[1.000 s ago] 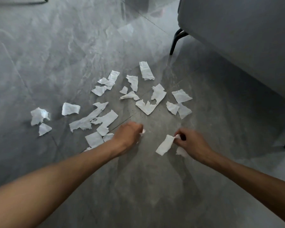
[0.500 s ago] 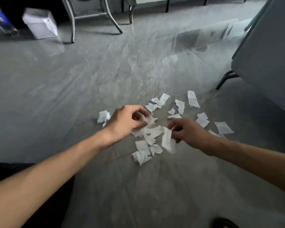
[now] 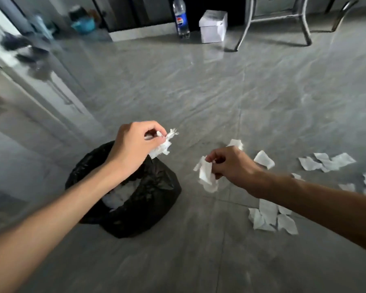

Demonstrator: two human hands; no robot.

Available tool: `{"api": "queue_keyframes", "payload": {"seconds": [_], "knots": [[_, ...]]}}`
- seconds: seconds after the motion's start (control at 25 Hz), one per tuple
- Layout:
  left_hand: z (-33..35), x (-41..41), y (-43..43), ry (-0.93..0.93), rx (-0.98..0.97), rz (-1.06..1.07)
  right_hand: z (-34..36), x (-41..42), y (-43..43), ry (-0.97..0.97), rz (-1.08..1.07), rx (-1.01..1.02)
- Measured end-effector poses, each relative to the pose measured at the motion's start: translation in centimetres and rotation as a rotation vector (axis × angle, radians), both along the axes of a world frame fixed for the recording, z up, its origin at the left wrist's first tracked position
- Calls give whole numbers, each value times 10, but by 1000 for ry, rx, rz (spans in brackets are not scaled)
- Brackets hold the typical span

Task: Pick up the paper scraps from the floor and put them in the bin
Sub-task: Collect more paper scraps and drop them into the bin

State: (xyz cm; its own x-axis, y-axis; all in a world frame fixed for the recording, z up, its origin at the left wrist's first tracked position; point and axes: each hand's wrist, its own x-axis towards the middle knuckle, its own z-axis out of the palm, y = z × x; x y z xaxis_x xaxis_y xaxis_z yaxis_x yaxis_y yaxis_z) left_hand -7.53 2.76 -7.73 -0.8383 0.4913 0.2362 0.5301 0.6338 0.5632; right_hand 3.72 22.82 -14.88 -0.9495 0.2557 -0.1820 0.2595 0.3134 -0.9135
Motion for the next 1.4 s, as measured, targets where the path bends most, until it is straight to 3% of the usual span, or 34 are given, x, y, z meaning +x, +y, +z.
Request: {"api": "queue_keyframes", "payload": {"seconds": [0.2,0.36,0.48,0.56,0.68,0.88,1.08,1.2,1.4], "knots": [[-48,-25,-78,-62,-247,382,-3,-40,-57,-10,93,-37],[-88,-38,-113,-331,-592,325,-2,-74,-82,79,118,1],[-95,-44,-129,-369,-443,378,4,-104,-107,161,109,82],[-90,-47,-135,-360,-249,468,4,-119,-127,148,219,177],[-76,-49,-127,-267,-143,447,5,-129,-141,97,387,289],[-47,-28,-63,-203,-44,232,27,-103,-73,35,275,190],[-45,29,49,-239,-127,-182,10,7,39,-99,72,25],[-62,71,114,-368,-298,-466,-26,99,93,-246,-54,59],[-116,128,164,-278,-732,-886,-99,218,120,-529,-74,216]]}}
